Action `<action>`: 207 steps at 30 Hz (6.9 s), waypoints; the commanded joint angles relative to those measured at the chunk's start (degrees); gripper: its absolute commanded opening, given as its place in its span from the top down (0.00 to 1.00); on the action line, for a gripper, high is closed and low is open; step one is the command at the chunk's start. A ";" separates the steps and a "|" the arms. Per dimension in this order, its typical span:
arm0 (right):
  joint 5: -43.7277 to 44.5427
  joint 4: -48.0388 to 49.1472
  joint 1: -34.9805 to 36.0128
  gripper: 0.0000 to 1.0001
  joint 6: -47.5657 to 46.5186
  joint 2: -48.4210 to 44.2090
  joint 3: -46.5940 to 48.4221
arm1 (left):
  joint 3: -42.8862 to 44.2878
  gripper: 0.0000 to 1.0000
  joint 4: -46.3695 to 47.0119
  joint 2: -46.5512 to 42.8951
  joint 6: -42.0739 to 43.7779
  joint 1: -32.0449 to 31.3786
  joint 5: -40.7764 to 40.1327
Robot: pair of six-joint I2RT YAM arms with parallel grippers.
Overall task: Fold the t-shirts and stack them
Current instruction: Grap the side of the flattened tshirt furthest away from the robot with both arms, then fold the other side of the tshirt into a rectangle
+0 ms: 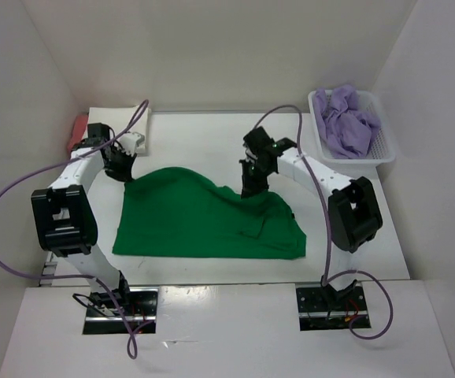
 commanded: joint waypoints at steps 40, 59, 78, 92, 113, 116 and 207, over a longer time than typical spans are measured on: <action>2.58 1.38 4.25 0.49 -6.38 5.62 -7.33 | -14.39 1.00 -3.12 -5.66 3.91 -0.31 -8.32; 12.52 -6.27 -12.88 1.00 -8.84 11.50 27.35 | 1.94 1.00 7.77 -4.51 -0.13 -0.84 -8.93; 10.67 -0.99 -4.37 1.00 -5.33 -11.67 -5.91 | -11.67 1.00 4.88 -10.66 9.97 -3.30 -11.83; 18.05 1.99 -7.07 1.00 -2.51 -5.56 0.55 | -4.65 0.97 23.76 -3.84 3.75 -5.58 -7.53; 11.90 5.07 -13.07 1.00 -3.04 -5.62 1.21 | -7.70 0.95 33.28 -1.08 5.92 -11.65 -12.72; 9.89 5.07 -12.54 1.00 -2.52 -8.35 -4.68 | -10.25 0.93 28.98 -3.98 7.07 -11.65 -10.26; -4.11 17.90 -29.15 0.64 2.93 3.52 -7.77 | -6.22 0.73 11.64 7.18 -0.40 -4.97 -18.16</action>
